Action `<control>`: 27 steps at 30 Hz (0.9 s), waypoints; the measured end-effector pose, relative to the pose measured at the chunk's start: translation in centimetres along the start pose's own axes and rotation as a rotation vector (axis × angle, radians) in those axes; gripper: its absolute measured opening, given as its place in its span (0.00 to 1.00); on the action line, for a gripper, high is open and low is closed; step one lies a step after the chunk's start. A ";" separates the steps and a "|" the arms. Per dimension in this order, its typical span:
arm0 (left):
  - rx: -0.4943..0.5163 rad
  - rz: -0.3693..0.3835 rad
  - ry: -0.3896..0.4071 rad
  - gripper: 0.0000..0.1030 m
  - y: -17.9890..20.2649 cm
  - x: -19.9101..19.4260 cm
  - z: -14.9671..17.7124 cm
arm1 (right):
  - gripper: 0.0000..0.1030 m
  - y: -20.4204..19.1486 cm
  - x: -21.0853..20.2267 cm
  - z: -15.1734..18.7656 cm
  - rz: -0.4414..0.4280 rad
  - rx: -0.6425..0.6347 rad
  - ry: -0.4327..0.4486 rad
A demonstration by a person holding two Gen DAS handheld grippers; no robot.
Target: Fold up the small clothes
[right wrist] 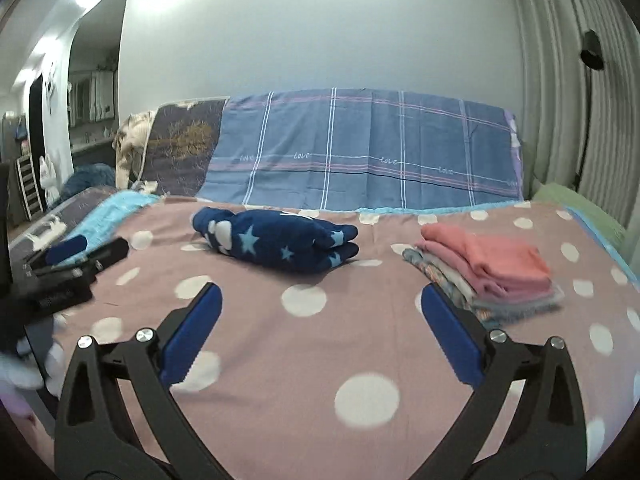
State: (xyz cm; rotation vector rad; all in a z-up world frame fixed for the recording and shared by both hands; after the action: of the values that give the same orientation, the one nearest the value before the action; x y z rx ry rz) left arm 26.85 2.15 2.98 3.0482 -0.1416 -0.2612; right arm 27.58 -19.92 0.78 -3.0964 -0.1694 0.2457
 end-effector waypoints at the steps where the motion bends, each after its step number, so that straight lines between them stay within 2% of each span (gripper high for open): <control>1: 0.008 0.009 0.014 0.99 0.5 -1.2 -0.2 | 0.98 -0.4 -0.8 -0.1 0.001 0.011 -0.007; 5: 0.032 0.013 0.043 0.99 1.9 -5.7 -1.0 | 0.98 -0.4 -4.3 -0.3 0.006 0.045 -0.017; 8: 0.034 -0.021 0.033 0.99 2.2 -8.1 -0.9 | 0.98 -0.3 -6.6 -0.5 0.024 0.049 -0.006; 11: 0.035 -0.023 0.003 0.99 2.8 -9.7 -0.2 | 0.98 -0.2 -8.5 -0.6 0.033 0.061 0.002; 14: 0.064 -0.025 -0.039 0.99 3.5 -10.6 0.6 | 0.98 0.0 -9.8 -0.2 0.064 0.051 0.002; 17: 0.075 -0.015 -0.047 0.99 4.0 -11.2 1.1 | 0.98 0.4 -10.4 0.3 0.061 0.070 -0.015; 27: 0.078 -0.008 -0.095 0.99 4.9 -10.6 2.5 | 0.98 2.0 -10.0 1.5 0.082 0.114 -0.043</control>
State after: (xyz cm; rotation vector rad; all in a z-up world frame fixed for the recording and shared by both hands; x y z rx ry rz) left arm 15.60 -1.85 2.74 3.1148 -0.1496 -0.4111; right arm 17.74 -23.02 0.82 -2.9900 -0.0284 0.3124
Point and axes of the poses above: each gripper's, at about its wrist camera, not at the fingertips, and x roughly the way its jaws point, y to its right, z to its underside, the point moved 7 cm from there along x, roughly the way its jaws point, and after that the axes turned 13 degrees about y, right-handed, at the moved point
